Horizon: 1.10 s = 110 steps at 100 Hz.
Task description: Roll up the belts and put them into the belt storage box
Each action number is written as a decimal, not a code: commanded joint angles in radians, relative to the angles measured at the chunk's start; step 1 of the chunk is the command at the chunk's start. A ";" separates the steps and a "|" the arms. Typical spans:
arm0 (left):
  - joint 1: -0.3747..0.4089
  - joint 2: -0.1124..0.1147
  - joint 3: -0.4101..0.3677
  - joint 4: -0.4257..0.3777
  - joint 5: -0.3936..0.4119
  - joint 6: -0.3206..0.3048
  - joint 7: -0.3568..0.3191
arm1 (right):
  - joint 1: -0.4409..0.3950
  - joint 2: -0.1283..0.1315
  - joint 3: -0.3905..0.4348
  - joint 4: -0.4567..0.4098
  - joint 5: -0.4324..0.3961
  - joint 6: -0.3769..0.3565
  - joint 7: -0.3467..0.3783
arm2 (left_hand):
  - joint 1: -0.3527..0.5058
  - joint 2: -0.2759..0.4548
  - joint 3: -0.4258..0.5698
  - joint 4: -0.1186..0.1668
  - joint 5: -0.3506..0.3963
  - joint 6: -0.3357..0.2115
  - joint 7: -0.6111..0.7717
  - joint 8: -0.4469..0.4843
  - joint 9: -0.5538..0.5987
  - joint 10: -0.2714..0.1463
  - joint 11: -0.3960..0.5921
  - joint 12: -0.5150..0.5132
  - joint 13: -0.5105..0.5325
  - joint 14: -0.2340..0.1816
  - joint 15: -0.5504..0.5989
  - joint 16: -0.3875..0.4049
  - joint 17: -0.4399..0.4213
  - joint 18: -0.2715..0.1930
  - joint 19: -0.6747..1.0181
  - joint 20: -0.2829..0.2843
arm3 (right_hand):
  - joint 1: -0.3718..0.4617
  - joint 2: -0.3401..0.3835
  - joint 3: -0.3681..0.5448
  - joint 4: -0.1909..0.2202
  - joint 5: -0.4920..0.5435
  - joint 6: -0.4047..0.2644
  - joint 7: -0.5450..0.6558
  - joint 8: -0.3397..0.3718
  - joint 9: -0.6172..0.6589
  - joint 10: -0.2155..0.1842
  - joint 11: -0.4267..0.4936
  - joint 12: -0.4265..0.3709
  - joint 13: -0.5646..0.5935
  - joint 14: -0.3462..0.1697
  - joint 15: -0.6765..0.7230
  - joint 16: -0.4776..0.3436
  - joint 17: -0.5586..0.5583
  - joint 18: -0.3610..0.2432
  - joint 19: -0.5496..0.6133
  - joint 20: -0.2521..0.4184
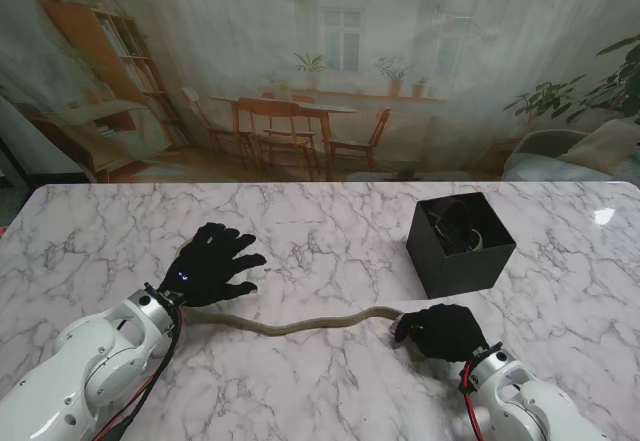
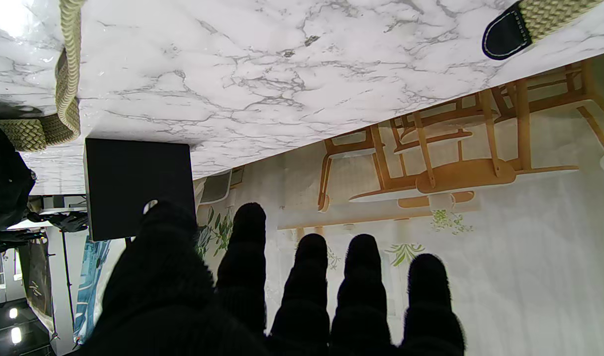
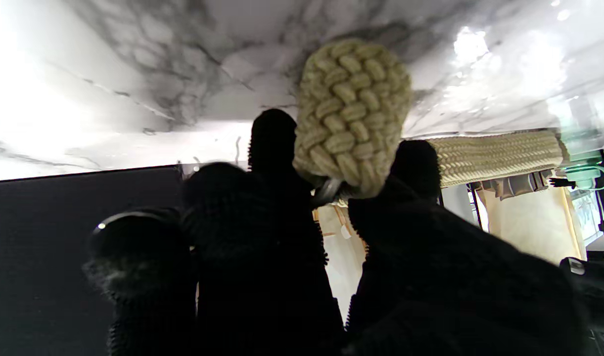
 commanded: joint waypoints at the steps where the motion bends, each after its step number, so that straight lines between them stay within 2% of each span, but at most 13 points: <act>1: -0.001 -0.003 0.003 0.003 -0.002 -0.003 -0.011 | -0.008 -0.001 -0.002 -0.003 -0.020 0.016 -0.015 | 0.014 0.056 -0.026 0.002 0.012 0.014 0.009 0.010 0.010 0.013 -0.012 0.015 0.017 0.011 -0.028 0.002 -0.018 0.035 -0.038 0.011 | 0.078 -0.024 0.069 -0.035 0.069 0.099 0.095 -0.071 0.086 -0.051 0.049 -0.014 -0.028 -0.042 0.001 -0.012 0.019 0.030 0.041 -0.019; 13: -0.002 -0.002 0.004 0.003 -0.001 -0.003 -0.012 | -0.018 0.002 0.012 -0.023 -0.018 0.006 0.029 | 0.013 0.056 -0.026 0.002 0.010 0.016 0.008 0.010 0.009 0.013 -0.013 0.015 0.016 0.011 -0.029 0.002 -0.019 0.035 -0.039 0.011 | -0.001 -0.134 0.143 -0.067 0.015 0.339 0.196 -0.088 0.090 -0.108 -0.043 -0.061 -0.029 -0.034 -0.142 -0.046 -0.047 -0.005 -0.023 -0.003; 19: -0.002 -0.002 0.005 0.003 -0.001 -0.003 -0.013 | -0.031 0.006 0.026 -0.048 -0.024 -0.003 0.073 | 0.013 0.056 -0.026 0.002 0.011 0.018 0.009 0.010 0.009 0.013 -0.013 0.015 0.016 0.010 -0.029 0.002 -0.018 0.035 -0.039 0.011 | -0.232 -0.135 0.096 -0.003 0.021 0.438 0.020 0.037 0.045 -0.109 -0.110 -0.086 -0.031 -0.028 -0.278 -0.071 -0.106 -0.034 -0.075 0.057; 24: -0.003 -0.002 0.005 0.003 -0.001 -0.003 -0.014 | -0.045 0.009 0.042 -0.076 -0.026 -0.015 0.119 | 0.013 0.056 -0.026 0.002 0.010 0.019 0.008 0.010 0.009 0.013 -0.012 0.015 0.016 0.011 -0.029 0.002 -0.018 0.036 -0.039 0.011 | -0.319 -0.118 0.075 0.081 0.011 0.467 -0.115 0.176 0.004 -0.112 -0.138 -0.096 -0.034 -0.027 -0.382 -0.089 -0.145 -0.049 -0.097 0.084; 35: -0.002 -0.002 0.005 0.003 -0.002 -0.004 -0.013 | -0.078 0.020 0.082 -0.150 -0.045 -0.044 0.231 | 0.013 0.056 -0.026 0.002 0.010 0.020 0.008 0.010 0.009 0.012 -0.012 0.015 0.016 0.010 -0.029 0.002 -0.018 0.035 -0.039 0.012 | -0.386 -0.144 0.017 0.088 -0.090 0.506 -0.201 0.206 -0.066 -0.126 -0.154 -0.091 -0.071 -0.041 -0.527 -0.080 -0.235 -0.087 -0.135 0.114; 47: 0.000 -0.003 0.002 0.002 -0.002 -0.003 -0.011 | -0.109 0.032 0.127 -0.234 -0.069 -0.075 0.377 | 0.012 0.056 -0.026 0.002 0.009 0.020 0.007 0.010 0.009 0.013 -0.012 0.015 0.015 0.010 -0.029 0.001 -0.017 0.035 -0.039 0.012 | -0.353 -0.160 0.023 0.103 -0.217 0.536 -0.254 0.218 -0.171 -0.169 -0.189 -0.090 -0.176 -0.077 -0.634 -0.080 -0.336 -0.152 -0.196 0.119; 60: 0.001 -0.003 0.000 0.001 -0.002 -0.003 -0.009 | -0.127 0.043 0.157 -0.296 -0.086 -0.092 0.510 | 0.013 0.055 -0.026 0.002 0.009 0.022 0.007 0.010 0.010 0.013 -0.012 0.015 0.015 0.011 -0.029 0.001 -0.017 0.035 -0.039 0.012 | -0.254 -0.210 0.189 0.153 -0.316 0.544 -0.299 0.242 -0.266 -0.204 -0.214 -0.095 -0.256 -0.119 -0.713 -0.087 -0.411 -0.219 -0.284 0.122; 69: 0.002 -0.003 -0.001 0.001 -0.002 -0.003 -0.009 | -0.127 0.047 0.156 -0.303 -0.111 -0.089 0.531 | 0.013 0.055 -0.026 0.002 0.009 0.021 0.007 0.010 0.011 0.012 -0.012 0.015 0.016 0.011 -0.029 0.001 -0.018 0.036 -0.039 0.012 | -0.125 -0.280 0.345 0.135 -0.356 0.543 -0.306 0.269 -0.306 -0.209 -0.216 -0.064 -0.286 -0.134 -0.730 -0.083 -0.423 -0.259 -0.324 0.120; 78: 0.002 -0.003 -0.001 0.001 -0.002 -0.003 -0.010 | -0.122 0.049 0.146 -0.293 -0.142 -0.081 0.516 | 0.013 0.056 -0.026 0.002 0.009 0.021 0.007 0.010 0.010 0.013 -0.012 0.015 0.016 0.010 -0.029 0.001 -0.018 0.034 -0.040 0.012 | 0.012 -0.321 0.392 0.092 -0.376 0.522 -0.275 0.309 -0.350 -0.195 -0.154 -0.007 -0.293 -0.114 -0.737 -0.023 -0.424 -0.272 -0.336 0.120; 88: 0.001 -0.003 0.000 0.001 -0.002 -0.003 -0.012 | -0.115 0.050 0.136 -0.279 -0.155 -0.065 0.507 | 0.013 0.056 -0.026 0.002 0.007 0.020 0.006 0.009 0.010 0.012 -0.012 0.015 0.015 0.010 -0.029 0.001 -0.018 0.034 -0.040 0.012 | 0.058 -0.316 0.341 0.062 -0.359 0.465 -0.201 0.361 -0.376 -0.168 -0.098 0.066 -0.293 -0.089 -0.701 0.026 -0.423 -0.262 -0.351 0.113; 96: 0.001 -0.003 0.001 0.001 -0.003 -0.004 -0.013 | -0.108 0.047 0.120 -0.259 -0.149 -0.033 0.477 | 0.013 0.056 -0.026 0.002 0.009 0.020 0.007 0.010 0.009 0.012 -0.012 0.015 0.016 0.010 -0.029 0.002 -0.018 0.033 -0.041 0.012 | 0.050 -0.270 0.215 0.014 -0.297 0.384 -0.088 0.428 -0.382 -0.134 -0.060 0.174 -0.295 -0.067 -0.618 0.068 -0.426 -0.167 -0.337 0.127; 106: 0.000 -0.003 0.001 0.001 -0.003 -0.003 -0.013 | -0.104 0.043 0.105 -0.239 -0.130 -0.006 0.448 | 0.013 0.056 -0.026 0.002 0.009 0.020 0.007 0.010 0.008 0.011 -0.012 0.015 0.016 0.009 -0.029 0.001 -0.017 0.034 -0.040 0.012 | 0.001 -0.193 0.067 -0.028 -0.234 0.235 0.199 0.311 -0.478 -0.103 0.013 0.238 -0.350 -0.071 -0.529 0.034 -0.456 -0.077 -0.307 0.173; 110: 0.000 -0.003 0.001 0.001 -0.003 -0.003 -0.013 | -0.104 0.043 0.101 -0.235 -0.133 -0.001 0.437 | 0.012 0.056 -0.027 0.002 0.008 0.020 0.007 0.009 0.008 0.011 -0.012 0.015 0.016 0.010 -0.029 0.001 -0.017 0.034 -0.041 0.012 | -0.012 -0.185 0.054 -0.035 -0.208 0.207 0.217 0.314 -0.517 -0.093 0.019 0.243 -0.372 -0.072 -0.525 0.033 -0.462 -0.068 -0.306 0.174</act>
